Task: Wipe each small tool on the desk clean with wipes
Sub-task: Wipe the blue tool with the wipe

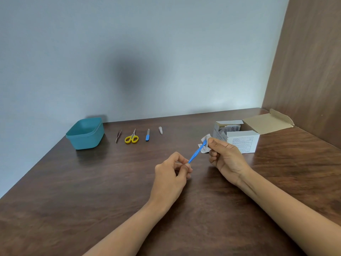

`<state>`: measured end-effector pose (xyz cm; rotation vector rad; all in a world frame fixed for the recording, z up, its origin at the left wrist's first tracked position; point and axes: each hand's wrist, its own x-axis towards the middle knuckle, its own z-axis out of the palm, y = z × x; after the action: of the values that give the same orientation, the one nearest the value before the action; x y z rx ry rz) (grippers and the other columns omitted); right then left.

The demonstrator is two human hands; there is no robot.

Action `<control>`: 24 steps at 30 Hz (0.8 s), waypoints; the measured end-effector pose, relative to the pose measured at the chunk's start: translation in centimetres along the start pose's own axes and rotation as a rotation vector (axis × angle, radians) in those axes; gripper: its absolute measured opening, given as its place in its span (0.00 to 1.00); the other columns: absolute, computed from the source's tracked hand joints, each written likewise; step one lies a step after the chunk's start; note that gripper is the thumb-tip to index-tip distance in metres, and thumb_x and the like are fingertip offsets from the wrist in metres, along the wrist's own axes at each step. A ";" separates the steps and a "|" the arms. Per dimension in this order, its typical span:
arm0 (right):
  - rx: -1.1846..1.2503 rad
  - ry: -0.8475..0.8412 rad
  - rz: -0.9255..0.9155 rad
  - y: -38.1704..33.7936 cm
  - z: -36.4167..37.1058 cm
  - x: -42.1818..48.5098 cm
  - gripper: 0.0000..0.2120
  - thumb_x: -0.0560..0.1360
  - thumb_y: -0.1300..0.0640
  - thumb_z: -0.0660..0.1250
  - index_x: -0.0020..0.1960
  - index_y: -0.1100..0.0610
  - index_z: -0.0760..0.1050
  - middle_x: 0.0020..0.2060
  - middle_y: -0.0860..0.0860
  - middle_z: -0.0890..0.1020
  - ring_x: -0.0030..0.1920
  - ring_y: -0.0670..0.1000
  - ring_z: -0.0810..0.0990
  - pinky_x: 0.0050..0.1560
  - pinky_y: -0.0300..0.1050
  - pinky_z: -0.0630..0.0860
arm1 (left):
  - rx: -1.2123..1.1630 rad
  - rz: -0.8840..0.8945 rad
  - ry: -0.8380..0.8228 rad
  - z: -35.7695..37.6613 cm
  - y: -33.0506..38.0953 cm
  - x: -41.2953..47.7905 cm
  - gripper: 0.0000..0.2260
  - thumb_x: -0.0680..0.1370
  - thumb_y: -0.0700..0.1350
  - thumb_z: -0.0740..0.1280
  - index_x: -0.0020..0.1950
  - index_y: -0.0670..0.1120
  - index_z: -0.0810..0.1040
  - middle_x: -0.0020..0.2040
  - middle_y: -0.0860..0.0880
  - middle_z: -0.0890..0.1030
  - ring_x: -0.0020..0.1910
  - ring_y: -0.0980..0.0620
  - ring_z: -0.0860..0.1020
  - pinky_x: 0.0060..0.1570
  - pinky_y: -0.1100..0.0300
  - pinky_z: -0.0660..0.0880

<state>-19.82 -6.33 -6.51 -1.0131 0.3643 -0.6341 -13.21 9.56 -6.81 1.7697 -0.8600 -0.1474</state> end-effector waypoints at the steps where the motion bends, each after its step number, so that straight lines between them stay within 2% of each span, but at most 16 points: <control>1: -0.004 -0.008 0.004 0.0 -0.1 0.0 0.07 0.66 0.57 0.71 0.42 0.59 0.84 0.32 0.47 0.78 0.27 0.42 0.67 0.28 0.31 0.66 | 0.000 0.001 -0.006 0.0 0.0 0.0 0.06 0.76 0.36 0.66 0.42 0.45 0.77 0.36 0.51 0.84 0.31 0.59 0.81 0.34 0.75 0.71; 6: -0.030 -0.011 0.013 0.0 -0.1 0.0 0.13 0.66 0.57 0.71 0.48 0.62 0.82 0.42 0.53 0.79 0.27 0.42 0.68 0.29 0.32 0.68 | 0.004 0.011 -0.036 0.1 -0.2 0.1 0.06 0.77 0.35 0.65 0.42 0.44 0.77 0.36 0.50 0.84 0.32 0.60 0.81 0.36 0.76 0.72; 9: -0.015 -0.008 0.024 -0.1 0.0 0.0 0.13 0.65 0.56 0.71 0.48 0.62 0.81 0.40 0.51 0.79 0.26 0.41 0.68 0.28 0.32 0.68 | 0.012 0.025 -0.044 0.1 -0.3 0.1 0.06 0.78 0.36 0.64 0.42 0.44 0.76 0.36 0.49 0.84 0.31 0.60 0.81 0.36 0.76 0.71; 13: 0.056 -0.005 0.055 -0.1 0.1 -0.2 0.07 0.66 0.57 0.71 0.42 0.58 0.82 0.33 0.47 0.79 0.26 0.42 0.69 0.27 0.32 0.68 | 0.063 0.084 -0.061 0.3 -0.4 -0.1 0.08 0.79 0.37 0.63 0.42 0.46 0.75 0.35 0.50 0.84 0.32 0.60 0.81 0.37 0.75 0.71; 16: 0.103 0.002 0.059 -0.3 0.3 -0.3 0.04 0.66 0.57 0.70 0.36 0.55 0.84 0.33 0.46 0.79 0.25 0.41 0.68 0.27 0.31 0.67 | 0.089 0.110 -0.074 0.3 -0.5 -0.2 0.09 0.79 0.38 0.63 0.41 0.49 0.73 0.35 0.51 0.83 0.32 0.60 0.81 0.36 0.75 0.71; 19: 0.162 0.043 0.064 -0.3 0.3 -0.2 0.05 0.66 0.57 0.70 0.33 0.53 0.83 0.35 0.47 0.80 0.24 0.41 0.68 0.25 0.31 0.66 | 0.037 0.088 -0.042 0.3 -0.4 -0.1 0.08 0.79 0.37 0.62 0.42 0.46 0.75 0.35 0.50 0.84 0.31 0.59 0.81 0.36 0.73 0.73; 24: 0.018 0.011 0.031 0.1 0.3 -0.4 0.04 0.66 0.58 0.71 0.36 0.56 0.84 0.33 0.47 0.81 0.26 0.41 0.69 0.28 0.31 0.68 | -0.008 0.087 -0.016 0.3 -0.4 -0.1 0.07 0.80 0.37 0.61 0.43 0.44 0.75 0.35 0.49 0.84 0.31 0.57 0.81 0.36 0.70 0.75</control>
<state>-19.91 -5.82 -6.40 -0.9852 0.3822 -0.6143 -13.27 9.43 -7.27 1.7224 -0.9456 -0.1083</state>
